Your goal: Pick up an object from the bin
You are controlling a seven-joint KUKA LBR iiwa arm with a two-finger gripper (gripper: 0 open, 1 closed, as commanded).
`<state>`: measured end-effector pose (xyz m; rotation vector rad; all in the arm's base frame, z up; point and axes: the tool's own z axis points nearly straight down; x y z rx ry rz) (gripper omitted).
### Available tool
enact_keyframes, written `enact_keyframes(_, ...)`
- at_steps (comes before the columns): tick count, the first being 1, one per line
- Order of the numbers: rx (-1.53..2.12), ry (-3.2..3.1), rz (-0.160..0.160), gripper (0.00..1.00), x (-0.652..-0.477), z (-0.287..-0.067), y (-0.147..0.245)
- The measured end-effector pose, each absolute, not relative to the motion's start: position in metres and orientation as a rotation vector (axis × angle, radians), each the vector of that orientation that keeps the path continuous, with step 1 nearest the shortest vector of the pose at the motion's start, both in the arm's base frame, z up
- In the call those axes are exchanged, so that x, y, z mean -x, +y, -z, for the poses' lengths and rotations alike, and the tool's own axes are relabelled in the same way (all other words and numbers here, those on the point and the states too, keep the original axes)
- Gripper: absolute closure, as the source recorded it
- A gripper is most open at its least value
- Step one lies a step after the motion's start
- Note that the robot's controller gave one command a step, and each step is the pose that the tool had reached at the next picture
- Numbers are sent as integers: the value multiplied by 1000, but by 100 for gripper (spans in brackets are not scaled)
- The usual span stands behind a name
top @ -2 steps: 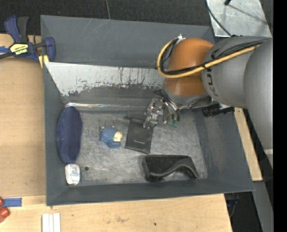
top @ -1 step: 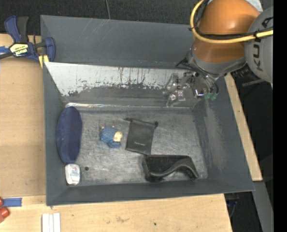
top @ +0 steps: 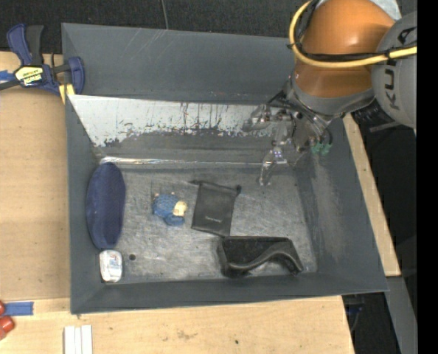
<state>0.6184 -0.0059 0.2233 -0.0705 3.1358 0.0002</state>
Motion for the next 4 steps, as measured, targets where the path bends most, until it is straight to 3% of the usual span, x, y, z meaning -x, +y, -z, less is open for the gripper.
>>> enact_keyframes(1, 251, 3137, -4, 0, -588, -135, 64)
enact_keyframes(2, 257, 3128, 1, 0, -596, -76, 8)
enact_keyframes(3, 260, 3116, -1, 100, -599, -82, 11)
enact_keyframes(4, 253, 3118, 1, 100, -599, -231, 20)
